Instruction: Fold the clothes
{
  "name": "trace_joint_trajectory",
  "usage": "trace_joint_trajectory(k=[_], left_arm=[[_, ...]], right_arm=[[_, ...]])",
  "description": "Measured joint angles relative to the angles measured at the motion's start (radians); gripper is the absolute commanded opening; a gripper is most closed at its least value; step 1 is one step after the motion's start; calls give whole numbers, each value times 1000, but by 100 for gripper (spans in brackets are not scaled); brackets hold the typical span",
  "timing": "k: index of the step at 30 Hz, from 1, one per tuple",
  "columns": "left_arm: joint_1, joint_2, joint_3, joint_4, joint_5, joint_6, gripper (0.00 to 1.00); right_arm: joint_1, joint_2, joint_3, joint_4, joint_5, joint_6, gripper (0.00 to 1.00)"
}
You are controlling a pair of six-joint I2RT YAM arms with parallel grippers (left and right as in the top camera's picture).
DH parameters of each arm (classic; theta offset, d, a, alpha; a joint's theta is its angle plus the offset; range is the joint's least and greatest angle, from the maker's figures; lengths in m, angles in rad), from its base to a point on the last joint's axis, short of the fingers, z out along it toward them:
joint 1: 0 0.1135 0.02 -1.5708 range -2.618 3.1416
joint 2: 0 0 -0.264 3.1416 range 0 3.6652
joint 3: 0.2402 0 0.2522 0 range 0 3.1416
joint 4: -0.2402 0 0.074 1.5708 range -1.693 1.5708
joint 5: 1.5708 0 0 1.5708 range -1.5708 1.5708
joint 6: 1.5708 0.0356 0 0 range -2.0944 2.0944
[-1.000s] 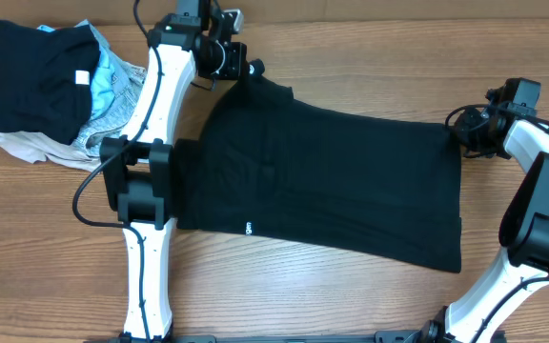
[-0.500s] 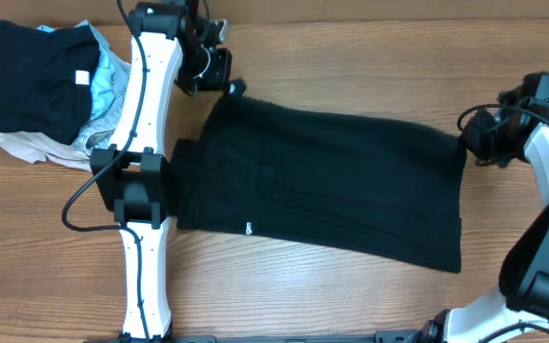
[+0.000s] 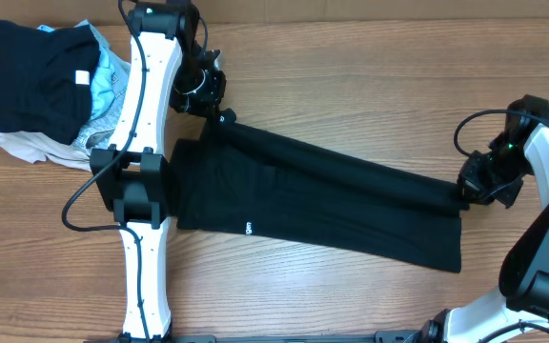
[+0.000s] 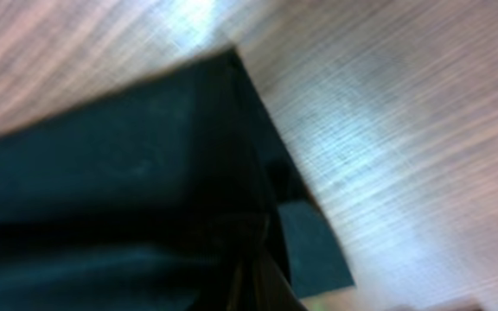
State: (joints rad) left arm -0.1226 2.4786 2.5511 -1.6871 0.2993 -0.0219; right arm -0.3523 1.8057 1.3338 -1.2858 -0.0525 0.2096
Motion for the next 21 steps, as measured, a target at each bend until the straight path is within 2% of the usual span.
trace_joint_trajectory(k=[3,12,20,21], left_arm=[[-6,-14,-35,5,-5,0,4],[-29,-228,-351,-3,-101,-1,4],[-35,-257,-515,1,-156,-1,4],[-37,-257,-530,0,-164,-1,4]], right_arm=[[0,0,0,-40,28,1,4],[0,0,0,-77,39,0,4],[0,0,-2,-130,41,3,4],[0,0,-6,-127,42,3,11]])
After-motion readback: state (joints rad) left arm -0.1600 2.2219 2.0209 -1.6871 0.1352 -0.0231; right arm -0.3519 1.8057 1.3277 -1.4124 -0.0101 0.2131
